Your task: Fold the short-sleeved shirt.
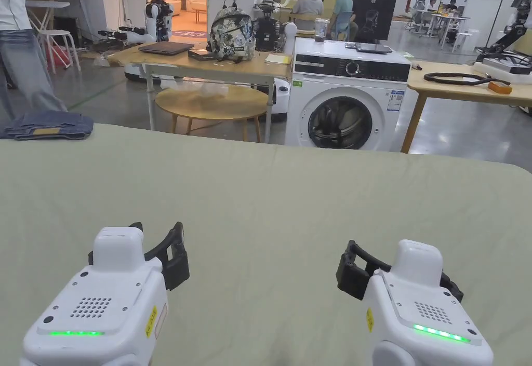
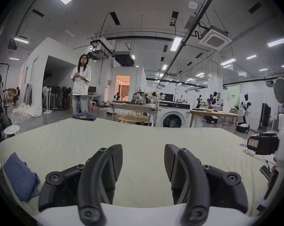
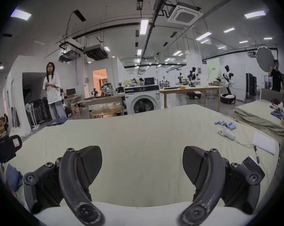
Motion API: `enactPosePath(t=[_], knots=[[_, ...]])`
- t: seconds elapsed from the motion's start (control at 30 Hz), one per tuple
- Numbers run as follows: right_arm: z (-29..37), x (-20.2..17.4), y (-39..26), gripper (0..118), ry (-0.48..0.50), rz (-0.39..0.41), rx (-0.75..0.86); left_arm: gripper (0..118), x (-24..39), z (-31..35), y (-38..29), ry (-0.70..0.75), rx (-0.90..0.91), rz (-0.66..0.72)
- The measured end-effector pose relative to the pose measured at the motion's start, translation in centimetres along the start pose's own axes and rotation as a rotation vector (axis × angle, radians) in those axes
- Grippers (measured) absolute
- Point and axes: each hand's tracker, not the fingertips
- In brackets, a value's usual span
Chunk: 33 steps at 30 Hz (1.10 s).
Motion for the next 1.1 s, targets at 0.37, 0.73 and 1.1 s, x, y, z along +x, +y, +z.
enactPosePath(t=[0.37, 0.73, 1.1], knots=[[-0.38, -0.34, 0.22, 102, -0.039, 0.0, -0.019, 51, -0.3, -0.07, 0.15, 0.006, -0.018, -0.034], [-0.71, 0.12, -0.05, 102, -0.025, -0.038, -0.051, 51, -0.22, -0.04, -0.13, 0.033, -0.036, -0.073], [-0.23, -0.21, -0.08, 102, -0.018, -0.016, -0.053, 51, 0.04, 0.07, -0.19, 0.043, -0.018, -0.081]])
